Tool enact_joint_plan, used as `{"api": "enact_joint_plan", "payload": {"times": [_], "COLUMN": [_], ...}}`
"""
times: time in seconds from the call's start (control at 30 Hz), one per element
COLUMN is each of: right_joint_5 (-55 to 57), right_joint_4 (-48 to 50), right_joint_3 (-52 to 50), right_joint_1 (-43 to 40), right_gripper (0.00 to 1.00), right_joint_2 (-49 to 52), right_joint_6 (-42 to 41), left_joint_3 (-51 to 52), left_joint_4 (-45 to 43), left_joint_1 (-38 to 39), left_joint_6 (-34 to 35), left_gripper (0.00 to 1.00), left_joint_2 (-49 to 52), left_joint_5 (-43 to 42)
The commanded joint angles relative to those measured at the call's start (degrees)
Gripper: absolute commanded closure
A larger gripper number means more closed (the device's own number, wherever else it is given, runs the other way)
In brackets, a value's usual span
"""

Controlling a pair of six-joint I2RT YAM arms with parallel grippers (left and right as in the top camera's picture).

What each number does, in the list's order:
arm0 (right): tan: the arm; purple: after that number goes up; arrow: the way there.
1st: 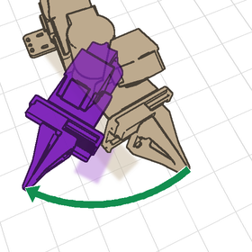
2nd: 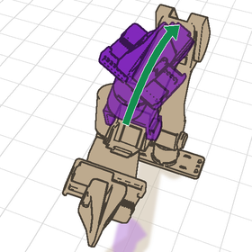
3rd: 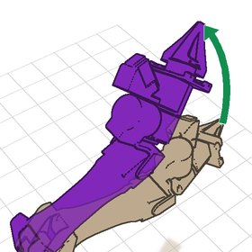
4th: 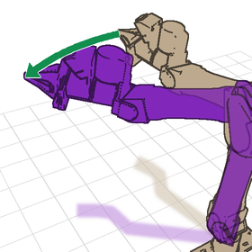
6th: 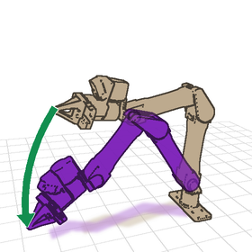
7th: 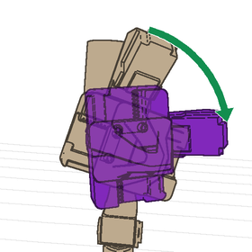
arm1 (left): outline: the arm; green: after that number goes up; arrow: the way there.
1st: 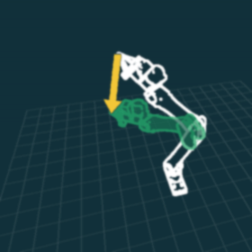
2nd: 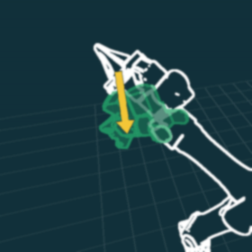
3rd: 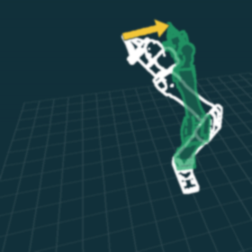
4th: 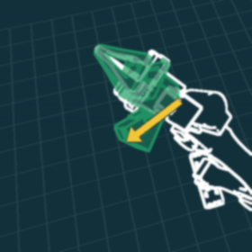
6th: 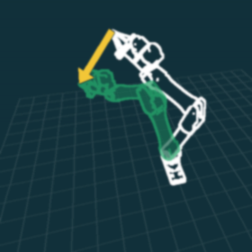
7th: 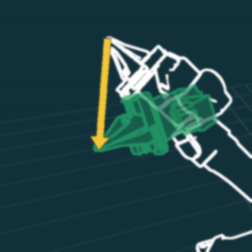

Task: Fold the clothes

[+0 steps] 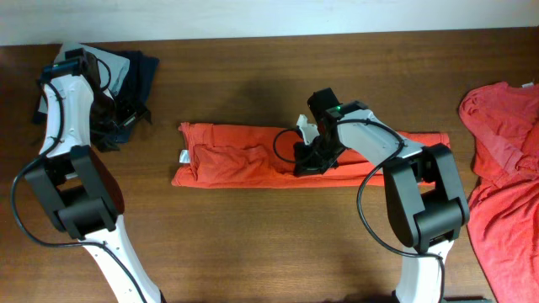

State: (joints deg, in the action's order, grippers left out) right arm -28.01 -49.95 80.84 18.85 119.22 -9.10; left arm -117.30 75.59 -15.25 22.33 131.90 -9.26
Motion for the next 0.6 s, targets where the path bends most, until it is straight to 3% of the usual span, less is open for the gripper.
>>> {"api": "enact_joint_plan", "payload": {"times": [0.0, 0.57], "right_joint_5": [-0.28, -0.55], "right_joint_4": [-0.44, -3.48], "right_joint_3": [-1.40, -2.21], "right_joint_1": [0.33, 0.68], "right_gripper": [0.89, 0.96], "right_joint_2": [0.33, 0.31], "right_joint_6": [-0.22, -0.87], "left_joint_3": [-0.72, -0.72], "left_joint_4": [0.02, 0.02], "left_joint_1": [-0.04, -0.04], "left_joint_6": [0.37, 0.37], "left_gripper": [0.01, 0.01], "left_joint_2": [-0.37, -0.37], "left_joint_5": [-0.42, -0.42]}}
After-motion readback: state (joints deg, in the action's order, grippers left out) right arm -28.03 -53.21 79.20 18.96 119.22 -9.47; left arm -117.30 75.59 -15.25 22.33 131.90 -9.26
